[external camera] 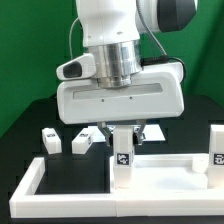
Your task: Assemble desk
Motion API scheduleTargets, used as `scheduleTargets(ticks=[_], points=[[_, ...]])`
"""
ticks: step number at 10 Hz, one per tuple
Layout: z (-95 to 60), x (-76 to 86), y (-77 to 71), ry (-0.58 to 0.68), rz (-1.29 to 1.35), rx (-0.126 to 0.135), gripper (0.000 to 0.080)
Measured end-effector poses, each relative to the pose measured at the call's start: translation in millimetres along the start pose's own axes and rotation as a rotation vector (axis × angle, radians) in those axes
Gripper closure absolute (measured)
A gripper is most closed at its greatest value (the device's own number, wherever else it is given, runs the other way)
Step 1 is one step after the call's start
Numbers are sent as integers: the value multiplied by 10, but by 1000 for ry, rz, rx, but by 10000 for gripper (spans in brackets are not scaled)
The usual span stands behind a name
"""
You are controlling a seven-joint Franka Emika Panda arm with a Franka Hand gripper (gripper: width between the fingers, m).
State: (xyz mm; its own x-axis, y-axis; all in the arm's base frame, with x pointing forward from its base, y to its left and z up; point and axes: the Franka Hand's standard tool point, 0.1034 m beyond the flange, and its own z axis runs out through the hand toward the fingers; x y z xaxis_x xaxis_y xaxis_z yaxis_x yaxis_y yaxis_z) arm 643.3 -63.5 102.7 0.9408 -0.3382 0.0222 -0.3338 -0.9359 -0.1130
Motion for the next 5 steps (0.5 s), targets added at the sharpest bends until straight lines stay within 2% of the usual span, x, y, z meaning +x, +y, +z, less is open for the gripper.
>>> scheduleTargets(ticks=[2,3,5], points=[[2,0,1,0,86,0,506],[4,20,4,11,283,15,506],[6,24,-26,-15,658,24,506]])
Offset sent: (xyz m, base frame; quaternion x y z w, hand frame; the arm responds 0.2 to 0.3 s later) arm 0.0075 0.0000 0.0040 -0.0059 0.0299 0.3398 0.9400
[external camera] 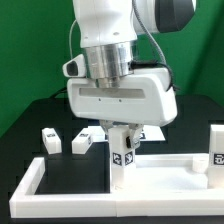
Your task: Assemble desk
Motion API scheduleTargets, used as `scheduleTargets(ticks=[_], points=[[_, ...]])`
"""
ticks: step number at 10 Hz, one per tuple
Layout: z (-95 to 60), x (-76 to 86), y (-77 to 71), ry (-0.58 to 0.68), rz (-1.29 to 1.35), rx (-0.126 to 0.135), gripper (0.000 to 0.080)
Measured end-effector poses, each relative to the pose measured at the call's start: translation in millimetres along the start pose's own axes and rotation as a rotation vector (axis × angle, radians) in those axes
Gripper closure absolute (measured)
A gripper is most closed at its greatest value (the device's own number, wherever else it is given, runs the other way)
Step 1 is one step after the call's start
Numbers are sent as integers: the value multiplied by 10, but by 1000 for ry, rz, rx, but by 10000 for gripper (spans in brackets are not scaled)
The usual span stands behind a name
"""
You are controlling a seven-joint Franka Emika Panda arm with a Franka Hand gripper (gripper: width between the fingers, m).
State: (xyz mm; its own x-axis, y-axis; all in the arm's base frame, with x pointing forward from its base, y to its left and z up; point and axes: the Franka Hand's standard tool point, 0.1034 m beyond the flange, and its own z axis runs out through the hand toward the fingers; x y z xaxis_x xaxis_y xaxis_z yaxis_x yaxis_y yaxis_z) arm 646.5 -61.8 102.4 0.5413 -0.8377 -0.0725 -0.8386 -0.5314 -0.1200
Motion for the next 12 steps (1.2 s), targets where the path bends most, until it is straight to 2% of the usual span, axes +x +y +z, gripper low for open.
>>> scheduleTargets(ticks=[2,3,5,6,7,8,9,12], points=[[1,37,-2,-52,345,45,506],[3,35,-3,-67,396,59,506],[10,10,-9,-76,475,53,506],[13,7,-6,-76,449,53,423],[13,2,-9,-74,431,52,423],[19,-7,7,-50,179,28,285],[12,-73,-8,-52,-25,-2,192],[12,-63,-9,-51,-223,6,152]])
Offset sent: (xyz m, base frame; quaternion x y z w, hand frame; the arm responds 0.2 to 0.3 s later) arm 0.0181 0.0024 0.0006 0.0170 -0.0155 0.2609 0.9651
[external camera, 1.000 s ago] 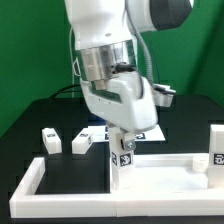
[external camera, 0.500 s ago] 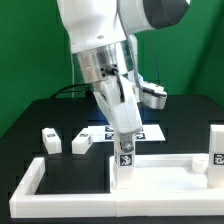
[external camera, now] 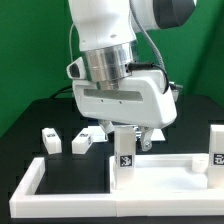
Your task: Assemble desk
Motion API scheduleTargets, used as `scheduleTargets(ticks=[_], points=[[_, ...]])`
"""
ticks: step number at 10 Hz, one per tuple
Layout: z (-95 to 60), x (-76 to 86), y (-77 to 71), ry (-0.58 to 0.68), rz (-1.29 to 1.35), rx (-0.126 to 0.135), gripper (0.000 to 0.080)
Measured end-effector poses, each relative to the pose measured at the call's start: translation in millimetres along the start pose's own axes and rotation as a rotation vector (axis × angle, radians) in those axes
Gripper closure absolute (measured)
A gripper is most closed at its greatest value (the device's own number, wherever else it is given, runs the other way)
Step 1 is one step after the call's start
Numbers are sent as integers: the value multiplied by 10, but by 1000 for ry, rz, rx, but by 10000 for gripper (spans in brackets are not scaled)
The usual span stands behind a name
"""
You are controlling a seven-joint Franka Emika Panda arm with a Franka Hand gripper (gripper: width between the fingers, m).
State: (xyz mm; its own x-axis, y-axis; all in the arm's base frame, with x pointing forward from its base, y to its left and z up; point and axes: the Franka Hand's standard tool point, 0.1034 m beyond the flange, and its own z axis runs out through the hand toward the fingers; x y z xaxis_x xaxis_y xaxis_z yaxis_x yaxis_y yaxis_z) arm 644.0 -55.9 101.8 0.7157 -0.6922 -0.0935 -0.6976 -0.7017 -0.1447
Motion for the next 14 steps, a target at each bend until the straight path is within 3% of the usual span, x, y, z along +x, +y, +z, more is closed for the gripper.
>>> scheduleTargets(ticks=[1,2,4,6,8,9,11,14], points=[[-17,19,17,9,-160,-23,152],[-63,63,25,29,-397,-71,150],[-30,57,-15,18,-782,-92,150],[-7,23,-52,35,-752,-87,150],[-5,20,-56,39,-660,-84,415],[-11,47,-22,43,-614,-89,495],[-13,58,-14,52,-455,-82,497],[-8,36,-14,50,89,-60,502]])
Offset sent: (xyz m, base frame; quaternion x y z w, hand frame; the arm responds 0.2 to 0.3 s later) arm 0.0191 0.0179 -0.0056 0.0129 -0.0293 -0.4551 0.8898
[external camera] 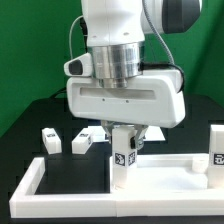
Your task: Assemble desk
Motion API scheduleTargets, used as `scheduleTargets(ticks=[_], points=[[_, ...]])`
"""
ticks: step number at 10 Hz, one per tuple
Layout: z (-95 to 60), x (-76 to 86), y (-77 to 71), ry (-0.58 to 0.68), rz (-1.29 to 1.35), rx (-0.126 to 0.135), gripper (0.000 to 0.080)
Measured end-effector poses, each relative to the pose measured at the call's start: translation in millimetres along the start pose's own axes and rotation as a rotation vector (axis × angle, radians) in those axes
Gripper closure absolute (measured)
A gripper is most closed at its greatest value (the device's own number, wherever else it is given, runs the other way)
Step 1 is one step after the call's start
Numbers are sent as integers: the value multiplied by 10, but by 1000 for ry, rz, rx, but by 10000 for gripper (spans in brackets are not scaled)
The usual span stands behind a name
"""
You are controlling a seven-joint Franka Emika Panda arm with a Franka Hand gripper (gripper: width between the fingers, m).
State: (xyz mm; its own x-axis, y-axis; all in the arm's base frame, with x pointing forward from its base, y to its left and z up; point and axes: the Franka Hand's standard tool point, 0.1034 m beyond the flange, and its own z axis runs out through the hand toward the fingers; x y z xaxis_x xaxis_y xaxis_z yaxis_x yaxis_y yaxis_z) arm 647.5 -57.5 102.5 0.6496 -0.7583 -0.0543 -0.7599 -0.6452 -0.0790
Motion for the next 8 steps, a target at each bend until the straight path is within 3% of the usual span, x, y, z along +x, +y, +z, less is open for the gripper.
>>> scheduleTargets(ticks=[3,7,8], points=[[13,86,38,-67,510,89,502],[37,16,5,-75,538,79,502],[38,12,18,-59,315,58,420]])
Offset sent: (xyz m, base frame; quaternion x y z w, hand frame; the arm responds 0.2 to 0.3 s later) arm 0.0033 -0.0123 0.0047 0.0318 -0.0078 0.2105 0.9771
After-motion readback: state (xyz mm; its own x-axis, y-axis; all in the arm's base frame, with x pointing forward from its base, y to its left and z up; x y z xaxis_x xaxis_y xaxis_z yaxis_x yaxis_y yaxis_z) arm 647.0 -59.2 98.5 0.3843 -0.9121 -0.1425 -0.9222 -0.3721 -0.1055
